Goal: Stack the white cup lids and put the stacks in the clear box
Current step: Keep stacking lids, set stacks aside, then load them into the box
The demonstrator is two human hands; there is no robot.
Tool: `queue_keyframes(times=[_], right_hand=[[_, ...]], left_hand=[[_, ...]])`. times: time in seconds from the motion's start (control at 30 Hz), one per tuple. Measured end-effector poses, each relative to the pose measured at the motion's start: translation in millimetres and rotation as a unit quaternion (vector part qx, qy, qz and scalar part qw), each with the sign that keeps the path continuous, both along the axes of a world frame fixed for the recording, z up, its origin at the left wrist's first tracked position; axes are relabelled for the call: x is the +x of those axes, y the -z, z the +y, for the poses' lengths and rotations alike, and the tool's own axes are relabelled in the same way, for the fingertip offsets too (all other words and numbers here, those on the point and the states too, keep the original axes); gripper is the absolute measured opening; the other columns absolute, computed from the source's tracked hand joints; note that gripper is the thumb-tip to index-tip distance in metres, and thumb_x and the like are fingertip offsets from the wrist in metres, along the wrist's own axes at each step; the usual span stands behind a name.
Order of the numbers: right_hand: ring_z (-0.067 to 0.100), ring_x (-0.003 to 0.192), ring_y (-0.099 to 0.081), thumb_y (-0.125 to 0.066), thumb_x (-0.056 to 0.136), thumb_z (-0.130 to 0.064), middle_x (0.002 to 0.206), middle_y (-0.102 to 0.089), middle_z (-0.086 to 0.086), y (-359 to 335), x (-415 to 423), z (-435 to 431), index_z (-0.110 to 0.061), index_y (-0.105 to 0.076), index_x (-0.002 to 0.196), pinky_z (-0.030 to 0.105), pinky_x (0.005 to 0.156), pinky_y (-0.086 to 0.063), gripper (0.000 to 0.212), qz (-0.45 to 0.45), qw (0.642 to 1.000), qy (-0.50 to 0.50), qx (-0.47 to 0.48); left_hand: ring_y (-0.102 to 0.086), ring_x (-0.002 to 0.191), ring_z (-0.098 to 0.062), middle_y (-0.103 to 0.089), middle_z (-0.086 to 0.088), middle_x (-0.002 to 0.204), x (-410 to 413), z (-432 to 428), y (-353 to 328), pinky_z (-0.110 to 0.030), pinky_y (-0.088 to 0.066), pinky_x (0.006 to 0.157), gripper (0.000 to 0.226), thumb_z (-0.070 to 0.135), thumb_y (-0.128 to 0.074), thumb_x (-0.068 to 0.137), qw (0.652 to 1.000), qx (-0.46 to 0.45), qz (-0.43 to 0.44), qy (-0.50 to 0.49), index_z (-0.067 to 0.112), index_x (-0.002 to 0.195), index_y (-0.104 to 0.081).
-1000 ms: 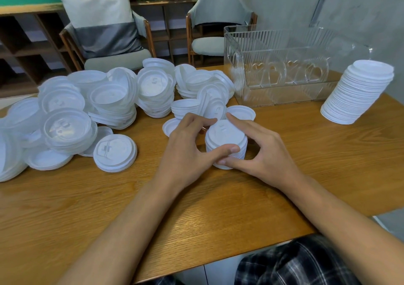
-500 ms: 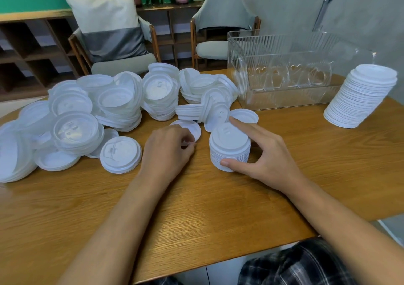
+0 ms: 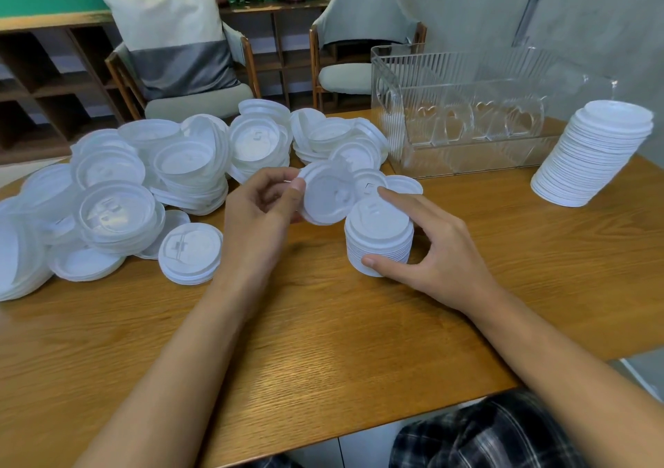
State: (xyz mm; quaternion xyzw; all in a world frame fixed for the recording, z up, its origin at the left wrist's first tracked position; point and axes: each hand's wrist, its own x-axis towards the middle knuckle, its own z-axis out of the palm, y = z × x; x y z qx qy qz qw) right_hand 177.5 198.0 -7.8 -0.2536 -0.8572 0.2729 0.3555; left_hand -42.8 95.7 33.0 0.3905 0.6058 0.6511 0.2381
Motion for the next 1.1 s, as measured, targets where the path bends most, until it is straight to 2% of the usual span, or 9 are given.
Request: queue_keyframes(times=[0.2,0.33,0.43,0.5,0.6,0.7,0.77,0.9,1.1], right_hand=[[-0.004,0.138,-0.047,-0.084,0.08,-0.052,0.147,-0.055,-0.017,-1,0,0,-0.022,-0.053,0.151,0.01,0.109,-0.036,0.084,-0.005,1.0,0.001,-0.012],[-0.006,0.137,-0.046,-0.083,0.081,-0.052,0.147,-0.054,-0.016,-3,0,-2,-0.023,-0.048,0.155,0.007,0.107,-0.034,0.086,-0.007,1.0,0.004,-0.013],[-0.006,0.135,-0.048,-0.083,0.081,-0.053,0.146,-0.055,-0.017,-5,0,-2,-0.032,-0.036,0.16,0.006,0.106,-0.035,0.094,-0.008,1.0,-0.002,-0.03],[-0.006,0.136,-0.047,-0.083,0.081,-0.053,0.147,-0.054,-0.018,-6,0,-3,-0.037,-0.034,0.16,0.006,0.107,-0.035,0.094,-0.007,0.999,-0.006,-0.034],[-0.007,0.138,-0.044,-0.082,0.083,-0.051,0.147,-0.053,-0.018,-5,0,-4,-0.034,-0.041,0.158,0.006,0.108,-0.033,0.088,-0.005,1.0,-0.01,-0.016],[-0.007,0.136,-0.046,-0.082,0.083,-0.05,0.144,-0.055,-0.014,-4,0,-4,-0.029,-0.047,0.155,0.006,0.106,-0.033,0.083,-0.007,1.0,-0.008,-0.003],[-0.006,0.136,-0.046,-0.083,0.082,-0.05,0.144,-0.056,-0.013,-4,0,-4,-0.028,-0.048,0.153,0.007,0.107,-0.033,0.082,-0.011,1.0,-0.008,0.002],[-0.003,0.138,-0.046,-0.083,0.082,-0.051,0.145,-0.056,-0.012,-4,0,-4,-0.029,-0.049,0.152,0.008,0.108,-0.034,0.081,-0.016,1.0,-0.015,0.004],[-0.001,0.138,-0.047,-0.085,0.081,-0.051,0.147,-0.054,-0.014,-5,1,-4,-0.032,-0.046,0.154,0.013,0.11,-0.037,0.085,-0.007,1.0,-0.024,-0.002]], left_hand=[[-0.075,0.097,-0.017,-0.079,-0.004,0.109,-2,3,-3,-0.028,-0.062,0.077,0.021,0.014,-0.062,0.103,0.968,0.018,-0.237,0.076,0.005,0.12,-0.071],[-0.076,0.099,-0.02,-0.079,-0.009,0.112,3,4,-3,-0.029,-0.064,0.074,0.027,0.007,-0.061,0.101,0.948,0.01,-0.298,0.113,0.006,0.128,-0.067],[-0.075,0.105,-0.022,-0.078,-0.011,0.109,8,5,2,-0.035,-0.064,0.083,0.037,0.007,-0.063,0.1,0.954,-0.006,-0.259,0.153,0.013,0.137,-0.064],[-0.072,0.097,-0.018,-0.077,-0.009,0.105,9,5,5,-0.032,-0.061,0.078,0.033,0.011,-0.062,0.102,0.965,-0.015,-0.208,0.16,0.017,0.134,-0.068],[-0.062,0.081,-0.017,-0.072,-0.011,0.092,12,6,10,-0.033,-0.05,0.069,0.024,0.019,-0.062,0.105,0.99,-0.041,-0.047,0.123,0.028,0.122,-0.075],[-0.067,0.086,-0.014,-0.076,-0.004,0.096,16,6,18,-0.043,-0.055,0.079,0.021,0.027,-0.06,0.105,0.987,-0.07,0.115,0.092,0.038,0.116,-0.075],[-0.068,0.105,-0.009,-0.075,0.008,0.109,17,5,16,-0.05,-0.056,0.095,0.026,0.029,-0.062,0.099,0.983,-0.085,0.134,0.095,0.041,0.119,-0.072],[-0.056,0.134,-0.003,-0.067,0.009,0.136,16,-2,5,-0.034,-0.048,0.11,0.06,0.015,-0.064,0.082,0.968,-0.07,0.103,0.22,0.03,0.14,-0.063],[-0.056,0.136,-0.005,-0.065,0.011,0.14,16,-1,5,-0.043,-0.049,0.112,0.068,0.012,-0.074,0.082,0.96,-0.06,0.132,0.241,0.032,0.145,-0.058]])
